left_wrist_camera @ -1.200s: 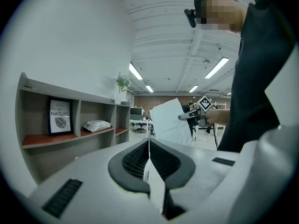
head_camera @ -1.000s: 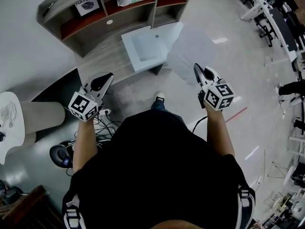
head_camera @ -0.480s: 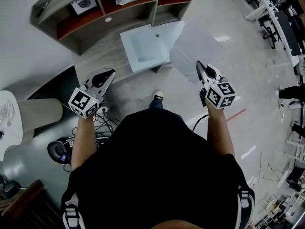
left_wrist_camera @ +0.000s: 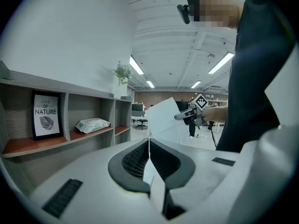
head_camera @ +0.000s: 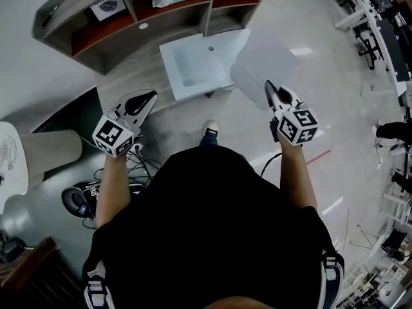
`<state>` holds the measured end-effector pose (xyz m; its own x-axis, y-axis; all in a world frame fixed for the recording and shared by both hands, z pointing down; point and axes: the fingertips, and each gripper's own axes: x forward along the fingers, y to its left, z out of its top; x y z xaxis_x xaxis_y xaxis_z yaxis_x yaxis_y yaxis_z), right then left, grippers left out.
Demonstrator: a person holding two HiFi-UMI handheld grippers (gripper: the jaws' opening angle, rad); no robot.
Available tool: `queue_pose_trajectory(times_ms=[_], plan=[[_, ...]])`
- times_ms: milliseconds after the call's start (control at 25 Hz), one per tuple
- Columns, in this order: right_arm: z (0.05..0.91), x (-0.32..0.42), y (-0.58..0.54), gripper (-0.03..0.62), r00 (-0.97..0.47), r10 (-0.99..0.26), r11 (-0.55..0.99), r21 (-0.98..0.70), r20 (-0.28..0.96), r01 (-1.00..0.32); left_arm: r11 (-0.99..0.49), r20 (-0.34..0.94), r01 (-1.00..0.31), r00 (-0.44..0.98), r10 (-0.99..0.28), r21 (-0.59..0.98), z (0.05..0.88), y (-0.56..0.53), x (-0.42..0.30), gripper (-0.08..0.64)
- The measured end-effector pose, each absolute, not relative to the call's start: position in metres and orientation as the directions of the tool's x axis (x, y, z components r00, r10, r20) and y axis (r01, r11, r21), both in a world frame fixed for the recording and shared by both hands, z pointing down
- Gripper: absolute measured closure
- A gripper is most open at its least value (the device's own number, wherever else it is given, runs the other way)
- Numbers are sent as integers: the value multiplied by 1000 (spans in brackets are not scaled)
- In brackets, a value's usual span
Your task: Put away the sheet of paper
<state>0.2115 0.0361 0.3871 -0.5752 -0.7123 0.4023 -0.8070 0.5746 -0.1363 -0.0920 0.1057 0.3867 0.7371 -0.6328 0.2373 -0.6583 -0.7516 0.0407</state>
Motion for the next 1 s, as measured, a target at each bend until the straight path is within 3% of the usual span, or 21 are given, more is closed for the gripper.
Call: queue_pose_trajectory(times_ms=[1000], plan=[[416, 223, -46, 578, -593, -663, 607, -136, 457, -783, -733, 260, -677, 722, -641, 73, 408, 38, -68, 538]])
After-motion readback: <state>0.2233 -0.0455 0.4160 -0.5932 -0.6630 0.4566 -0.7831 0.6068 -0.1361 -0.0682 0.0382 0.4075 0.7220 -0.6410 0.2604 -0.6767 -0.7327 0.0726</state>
